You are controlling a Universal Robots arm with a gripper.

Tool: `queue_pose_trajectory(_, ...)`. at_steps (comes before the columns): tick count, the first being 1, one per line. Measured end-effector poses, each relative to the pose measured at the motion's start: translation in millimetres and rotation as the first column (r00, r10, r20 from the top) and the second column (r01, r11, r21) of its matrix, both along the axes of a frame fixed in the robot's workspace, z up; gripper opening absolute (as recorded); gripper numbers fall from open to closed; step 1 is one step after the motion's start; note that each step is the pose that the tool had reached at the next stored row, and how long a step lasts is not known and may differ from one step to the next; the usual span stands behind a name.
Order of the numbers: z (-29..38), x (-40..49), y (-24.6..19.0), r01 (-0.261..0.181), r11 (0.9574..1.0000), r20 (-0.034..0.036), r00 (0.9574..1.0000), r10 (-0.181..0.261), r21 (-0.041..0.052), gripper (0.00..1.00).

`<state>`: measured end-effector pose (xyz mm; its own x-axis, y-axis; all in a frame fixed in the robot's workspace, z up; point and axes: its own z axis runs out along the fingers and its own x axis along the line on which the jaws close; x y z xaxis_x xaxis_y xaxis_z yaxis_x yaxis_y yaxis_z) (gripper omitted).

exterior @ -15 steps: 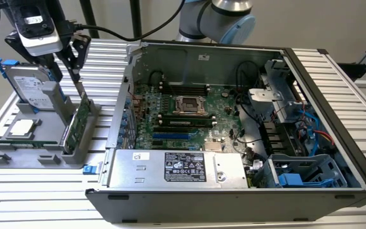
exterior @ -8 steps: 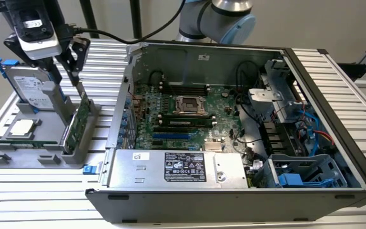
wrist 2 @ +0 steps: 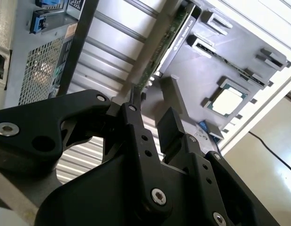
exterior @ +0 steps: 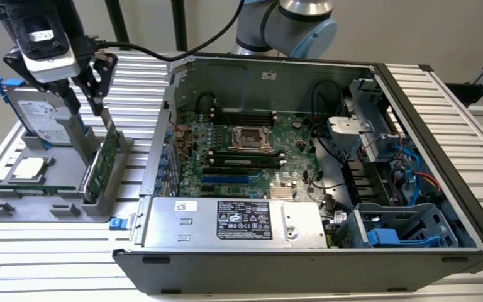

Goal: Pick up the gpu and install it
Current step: 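Pick up the gpu and move the gpu toward the slot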

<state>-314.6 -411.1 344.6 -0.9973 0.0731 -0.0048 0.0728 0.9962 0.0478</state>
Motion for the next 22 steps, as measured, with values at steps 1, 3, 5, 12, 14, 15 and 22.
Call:
queue_pose_trajectory(1,-0.4,-0.3,-0.1,0.0,1.0,0.0001,1.0,0.0,0.0001,1.0)
queue_pose_trajectory(3,-1.1,-0.9,-0.3,0.0,1.0,0.0,1.0,0.0,0.0001,1.0)
queue_pose_trajectory(5,-1.3,-1.0,-0.3,0.0,1.0,-0.0003,1.0,0.0,-0.0001,1.0)
queue_pose_trajectory(12,-2.1,-1.1,-0.4,0.0,1.0,0.0,1.0,0.0,0.0001,1.0)
queue_pose_trajectory(14,-2.6,-1.1,-0.7,0.0,1.0,0.0,1.0,0.0,0.0002,1.0)
queue_pose_trajectory(15,-2.7,-1.0,-0.9,0.0,1.0,-0.0001,1.0,0.0,0.0001,1.0)
queue_pose_trajectory(22,-4.4,-1.0,-2.2,0.0,1.0,-0.0006,1.0,0.0,0.0001,1.0)
